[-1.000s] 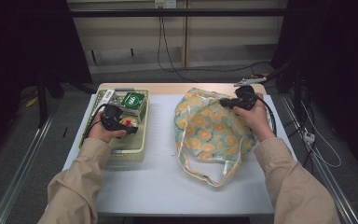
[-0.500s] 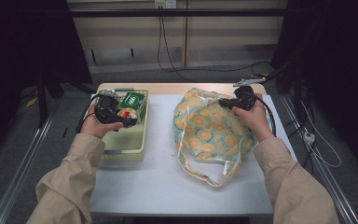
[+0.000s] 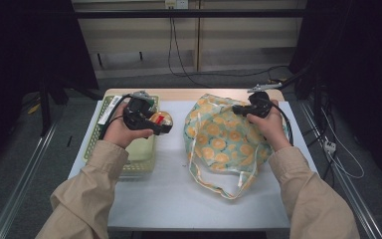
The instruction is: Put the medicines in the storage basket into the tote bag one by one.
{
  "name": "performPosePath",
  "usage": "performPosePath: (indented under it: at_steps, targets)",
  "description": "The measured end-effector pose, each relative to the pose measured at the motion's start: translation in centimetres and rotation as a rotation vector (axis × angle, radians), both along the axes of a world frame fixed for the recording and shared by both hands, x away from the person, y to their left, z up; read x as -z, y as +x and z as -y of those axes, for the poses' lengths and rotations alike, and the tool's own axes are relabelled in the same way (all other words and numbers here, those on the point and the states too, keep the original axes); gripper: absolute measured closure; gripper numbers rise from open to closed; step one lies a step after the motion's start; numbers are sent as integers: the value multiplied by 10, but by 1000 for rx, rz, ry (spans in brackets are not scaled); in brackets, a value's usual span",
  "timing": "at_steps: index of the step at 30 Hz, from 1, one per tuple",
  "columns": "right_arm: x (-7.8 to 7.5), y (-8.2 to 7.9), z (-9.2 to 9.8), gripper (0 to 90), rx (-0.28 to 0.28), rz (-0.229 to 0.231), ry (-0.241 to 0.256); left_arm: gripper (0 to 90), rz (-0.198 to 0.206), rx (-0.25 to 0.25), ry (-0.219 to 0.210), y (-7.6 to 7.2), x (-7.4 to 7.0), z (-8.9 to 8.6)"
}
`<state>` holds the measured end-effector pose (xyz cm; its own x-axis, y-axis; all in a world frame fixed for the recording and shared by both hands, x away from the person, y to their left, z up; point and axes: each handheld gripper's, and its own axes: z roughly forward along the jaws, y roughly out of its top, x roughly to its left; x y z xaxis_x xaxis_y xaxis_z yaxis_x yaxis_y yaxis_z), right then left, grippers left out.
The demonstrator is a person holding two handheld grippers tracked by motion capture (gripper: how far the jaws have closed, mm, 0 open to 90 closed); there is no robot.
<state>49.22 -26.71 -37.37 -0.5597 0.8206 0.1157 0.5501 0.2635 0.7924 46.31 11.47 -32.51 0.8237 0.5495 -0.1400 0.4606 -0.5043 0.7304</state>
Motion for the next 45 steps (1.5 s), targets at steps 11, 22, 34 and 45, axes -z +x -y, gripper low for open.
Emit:
performPosePath:
  at_steps: [11,22,34,45]
  targets:
    - [0,-1,-2,899,-3,4,1,203,13,71,-7,-11,3,39]
    - [-5,-2,-23,899,-51,17,27,203,-8,168,-15,-16,13,76]
    - [-21,0,-23,900,-34,32,72,203,-4,173,-14,-9,27,93]
    - [-13,4,-28,899,-41,15,64,203,-13,167,4,-1,49,121]
